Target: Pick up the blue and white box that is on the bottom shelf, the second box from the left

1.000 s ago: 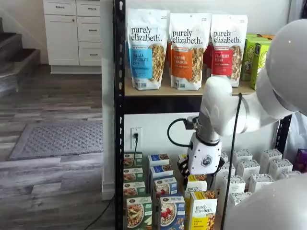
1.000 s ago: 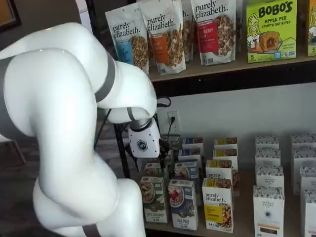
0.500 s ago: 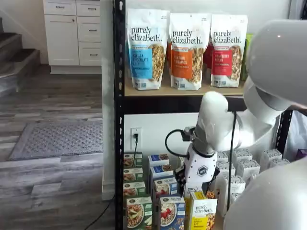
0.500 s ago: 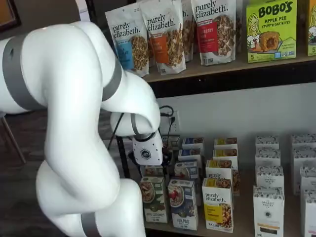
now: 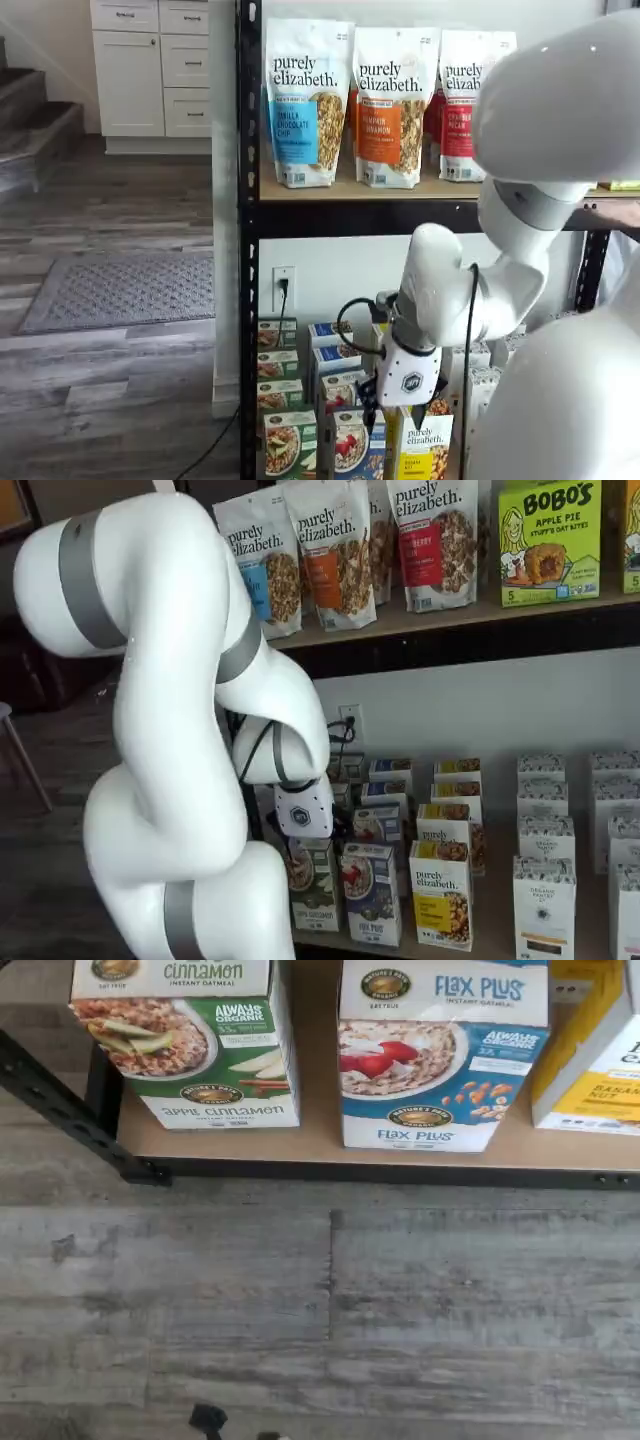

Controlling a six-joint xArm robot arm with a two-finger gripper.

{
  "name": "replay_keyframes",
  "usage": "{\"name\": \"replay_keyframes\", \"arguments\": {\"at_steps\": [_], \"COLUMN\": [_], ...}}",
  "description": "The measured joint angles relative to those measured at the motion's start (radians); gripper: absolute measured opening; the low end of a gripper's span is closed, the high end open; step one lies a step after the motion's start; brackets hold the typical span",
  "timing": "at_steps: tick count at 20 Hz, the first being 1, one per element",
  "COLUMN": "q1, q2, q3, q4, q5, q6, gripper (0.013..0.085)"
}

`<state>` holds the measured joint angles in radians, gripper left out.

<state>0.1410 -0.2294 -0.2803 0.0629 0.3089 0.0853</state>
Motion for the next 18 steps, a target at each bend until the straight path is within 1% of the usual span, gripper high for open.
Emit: {"name": "replay_keyframes", "arguments": {"at_steps": [2, 8, 12, 17, 18], "q1": [0.004, 0.006, 0.005, 0.002, 0.003], "q2": [0.045, 0.122, 0.170, 0.227, 0.237], "q3": [-0.010, -0.036, -0.056, -0.080, -0.085], "q4": [0.017, 0.032, 0.050, 0.076, 0.093], "q5": [-0.035, -0.080, -0.106, -0.141, -0.148], "q6": [-0.014, -0.028, -0.047, -0.078, -0.093], "gripper": [0.0850, 0.0850, 0.0850, 0.0850, 0.0850]}}
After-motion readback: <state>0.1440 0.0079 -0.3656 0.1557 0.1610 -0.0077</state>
